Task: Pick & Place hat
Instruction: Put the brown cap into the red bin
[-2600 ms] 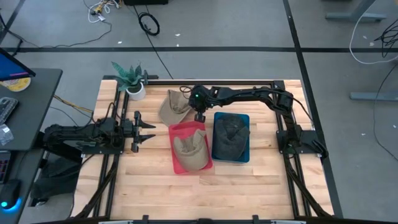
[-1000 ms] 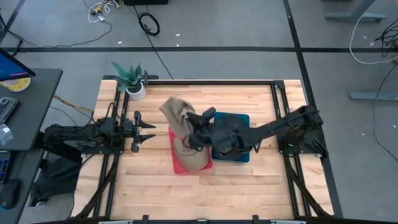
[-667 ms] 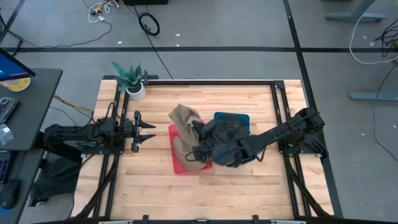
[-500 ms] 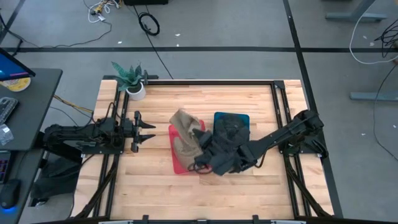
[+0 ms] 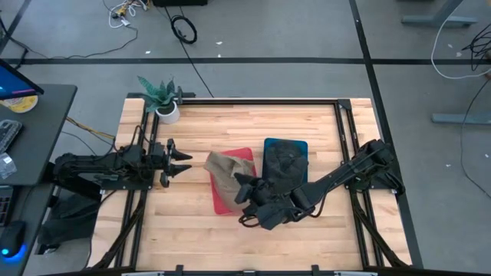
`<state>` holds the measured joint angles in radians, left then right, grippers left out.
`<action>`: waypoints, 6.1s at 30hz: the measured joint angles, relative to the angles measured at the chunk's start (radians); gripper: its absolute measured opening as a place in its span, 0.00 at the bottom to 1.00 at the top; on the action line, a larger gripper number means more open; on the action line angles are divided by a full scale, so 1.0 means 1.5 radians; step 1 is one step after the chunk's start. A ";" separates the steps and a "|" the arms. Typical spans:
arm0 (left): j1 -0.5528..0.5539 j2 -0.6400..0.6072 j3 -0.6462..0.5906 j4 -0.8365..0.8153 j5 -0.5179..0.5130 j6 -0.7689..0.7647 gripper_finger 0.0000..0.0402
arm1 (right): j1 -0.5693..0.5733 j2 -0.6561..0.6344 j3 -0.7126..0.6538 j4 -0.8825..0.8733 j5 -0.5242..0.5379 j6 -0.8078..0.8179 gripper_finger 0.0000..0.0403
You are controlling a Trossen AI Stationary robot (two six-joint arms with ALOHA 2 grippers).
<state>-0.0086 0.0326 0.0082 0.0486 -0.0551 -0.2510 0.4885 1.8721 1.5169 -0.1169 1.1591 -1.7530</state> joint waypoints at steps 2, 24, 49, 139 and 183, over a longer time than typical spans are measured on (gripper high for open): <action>0.000 0.000 0.000 0.000 0.000 0.000 0.44 | 0.000 0.000 0.000 0.006 0.000 -0.007 0.01; 0.000 0.000 0.000 0.052 -0.267 0.003 0.44 | -0.002 0.000 0.000 0.455 -0.022 0.105 0.01; 0.000 0.000 0.000 0.082 -0.317 -0.105 0.44 | -0.196 0.000 0.000 0.349 0.274 0.731 0.01; -0.160 0.855 0.426 0.233 -0.594 0.490 0.44 | -0.478 -0.162 0.096 -0.263 -0.731 1.447 0.02; -0.204 0.767 0.436 0.164 -0.845 0.333 0.03 | -0.344 -0.238 0.096 -0.283 -0.567 1.225 0.71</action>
<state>-0.3141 1.1829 0.6621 0.2946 -1.3228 0.2489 -0.0275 1.5145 1.6611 -0.5410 0.3083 0.0847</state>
